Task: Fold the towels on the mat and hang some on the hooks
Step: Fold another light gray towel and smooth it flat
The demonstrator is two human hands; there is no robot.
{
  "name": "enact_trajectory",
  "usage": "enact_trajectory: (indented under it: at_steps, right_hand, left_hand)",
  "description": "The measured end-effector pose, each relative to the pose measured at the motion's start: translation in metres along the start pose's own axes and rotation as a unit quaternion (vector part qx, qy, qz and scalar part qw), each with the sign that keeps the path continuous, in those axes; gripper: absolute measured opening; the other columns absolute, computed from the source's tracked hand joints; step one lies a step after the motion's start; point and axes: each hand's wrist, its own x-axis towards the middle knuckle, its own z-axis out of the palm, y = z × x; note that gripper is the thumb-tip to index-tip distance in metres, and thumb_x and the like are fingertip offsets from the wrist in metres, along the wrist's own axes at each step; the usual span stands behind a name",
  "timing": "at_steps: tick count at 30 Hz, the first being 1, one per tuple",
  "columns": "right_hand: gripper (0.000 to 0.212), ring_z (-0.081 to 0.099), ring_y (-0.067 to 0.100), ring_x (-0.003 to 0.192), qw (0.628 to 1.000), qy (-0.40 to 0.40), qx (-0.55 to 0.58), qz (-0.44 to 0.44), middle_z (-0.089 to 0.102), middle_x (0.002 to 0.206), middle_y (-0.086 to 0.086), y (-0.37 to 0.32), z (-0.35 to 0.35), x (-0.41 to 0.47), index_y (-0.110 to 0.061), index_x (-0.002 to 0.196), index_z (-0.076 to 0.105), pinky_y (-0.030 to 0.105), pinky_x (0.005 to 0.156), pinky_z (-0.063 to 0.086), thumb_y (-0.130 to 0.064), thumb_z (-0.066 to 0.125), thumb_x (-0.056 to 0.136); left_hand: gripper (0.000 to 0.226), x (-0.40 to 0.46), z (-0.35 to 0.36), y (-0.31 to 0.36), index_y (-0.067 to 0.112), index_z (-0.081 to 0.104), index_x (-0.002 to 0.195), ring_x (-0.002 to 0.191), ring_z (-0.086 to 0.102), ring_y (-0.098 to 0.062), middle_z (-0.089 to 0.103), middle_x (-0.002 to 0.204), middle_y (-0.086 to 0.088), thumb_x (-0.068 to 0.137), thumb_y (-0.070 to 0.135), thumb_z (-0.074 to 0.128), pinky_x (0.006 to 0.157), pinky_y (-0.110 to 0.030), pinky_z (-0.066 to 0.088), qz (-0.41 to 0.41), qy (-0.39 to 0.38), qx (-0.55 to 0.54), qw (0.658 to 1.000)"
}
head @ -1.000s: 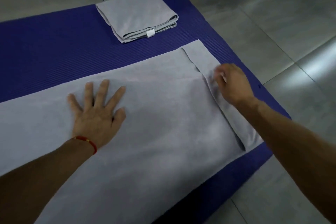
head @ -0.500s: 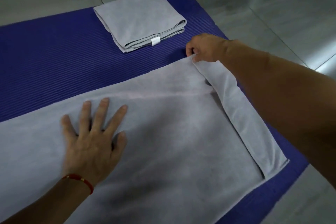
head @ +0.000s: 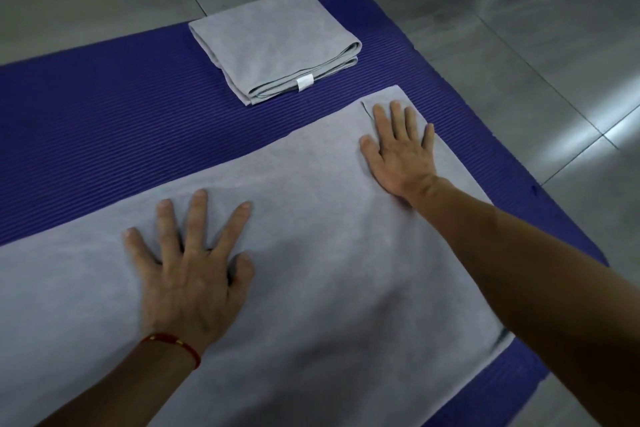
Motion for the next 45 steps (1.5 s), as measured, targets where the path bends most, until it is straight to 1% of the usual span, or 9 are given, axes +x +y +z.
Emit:
enact_trajectory:
  at_steps: [3,11,14,17,22,28,33,41,45]
  right_hand:
    - [0.072,-0.008,0.036,0.156,0.999,-0.005,-0.013,0.031,-0.009,0.171,0.01,-0.02,-0.011,-0.007,-0.021,0.162,-0.007,0.067,0.122,0.0,-0.058,0.01,0.103]
    - [0.072,-0.008,0.037,0.156,0.993,0.034,0.031,-0.113,-0.005,0.17,0.014,-0.174,0.041,-0.145,-0.017,0.164,0.002,0.067,0.121,0.0,-0.054,0.016,0.103]
    - [0.071,0.008,0.043,0.155,0.994,0.058,0.029,-0.093,0.013,0.169,0.017,-0.204,0.055,-0.182,-0.015,0.163,0.017,0.071,0.118,0.012,-0.05,0.035,0.104]
    - [0.067,0.021,0.045,0.152,0.989,0.073,0.043,-0.123,0.025,0.166,0.017,-0.223,0.059,-0.225,-0.015,0.16,0.031,0.072,0.115,0.02,-0.048,0.028,0.102]
    - [0.068,0.031,0.044,0.149,0.96,0.055,0.071,-0.265,0.035,0.162,0.013,-0.278,0.07,-0.307,-0.02,0.153,0.046,0.073,0.111,0.025,-0.052,0.041,0.094]
    - [0.078,0.026,0.041,0.152,0.906,0.011,0.09,-0.413,0.036,0.163,0.006,-0.394,0.082,-0.374,-0.029,0.149,0.051,0.075,0.109,0.027,-0.063,0.057,0.079]
    - [0.08,0.024,0.044,0.151,0.909,0.025,0.078,-0.408,0.034,0.163,0.012,-0.417,0.084,-0.385,-0.028,0.151,0.048,0.08,0.108,0.02,-0.063,0.057,0.08]
    - [0.078,0.021,0.042,0.153,0.911,0.04,0.051,-0.407,0.029,0.166,0.011,-0.415,0.089,-0.385,-0.028,0.156,0.04,0.078,0.112,0.015,-0.065,0.044,0.088]
    - [0.072,0.021,0.043,0.153,0.939,0.017,0.067,-0.337,0.028,0.166,0.013,-0.429,0.089,-0.403,-0.025,0.156,0.04,0.074,0.115,0.013,-0.052,0.042,0.09]
  left_hand:
    - [0.067,-0.001,0.002,0.0,0.043,0.007,0.159,0.151,0.008,-0.048,0.011,0.168,-0.011,0.096,0.057,0.02,0.111,-0.077,0.01,0.002,0.0,-0.012,1.0]
    - [0.079,0.002,0.0,-0.008,0.02,0.021,0.159,0.156,-0.002,-0.03,0.011,0.169,0.003,0.087,0.052,0.018,0.119,-0.066,-0.007,-0.023,0.001,-0.13,0.991]
    - [0.084,0.0,-0.007,-0.021,0.019,0.017,0.16,0.156,-0.009,-0.026,0.004,0.169,0.004,0.081,0.048,0.012,0.121,-0.055,-0.014,0.008,-0.014,-0.199,0.98]
    - [0.073,-0.021,-0.003,-0.069,0.026,0.013,0.161,0.155,-0.008,-0.029,-0.002,0.17,0.002,0.09,0.045,0.013,0.123,-0.052,-0.01,0.027,-0.015,-0.158,0.987]
    - [0.059,-0.11,0.012,-0.206,0.052,-0.009,0.155,0.155,-0.011,-0.028,-0.013,0.168,0.009,0.098,0.058,0.006,0.12,-0.065,0.001,-0.079,-0.043,-0.054,0.994]
    - [0.057,-0.183,0.018,-0.346,0.053,-0.005,0.155,0.155,-0.009,-0.025,-0.01,0.169,0.006,0.102,0.058,0.016,0.12,-0.062,0.007,-0.288,-0.069,-0.088,0.951]
    - [0.06,-0.187,0.018,-0.395,0.05,-0.009,0.155,0.153,-0.019,-0.013,-0.021,0.167,0.007,0.105,0.055,0.025,0.122,-0.058,-0.003,-0.289,-0.121,-0.144,0.939]
    - [0.075,-0.164,-0.012,-0.442,0.037,0.016,0.159,0.156,0.005,-0.026,0.0,0.17,0.002,0.097,0.033,0.058,0.125,-0.047,0.012,-0.315,-0.15,-0.217,0.912]
    - [0.073,-0.198,-0.009,-0.43,0.026,0.016,0.161,0.156,0.007,-0.019,0.006,0.169,-0.002,0.098,0.018,0.053,0.124,-0.032,0.012,-0.344,-0.068,-0.34,0.872]
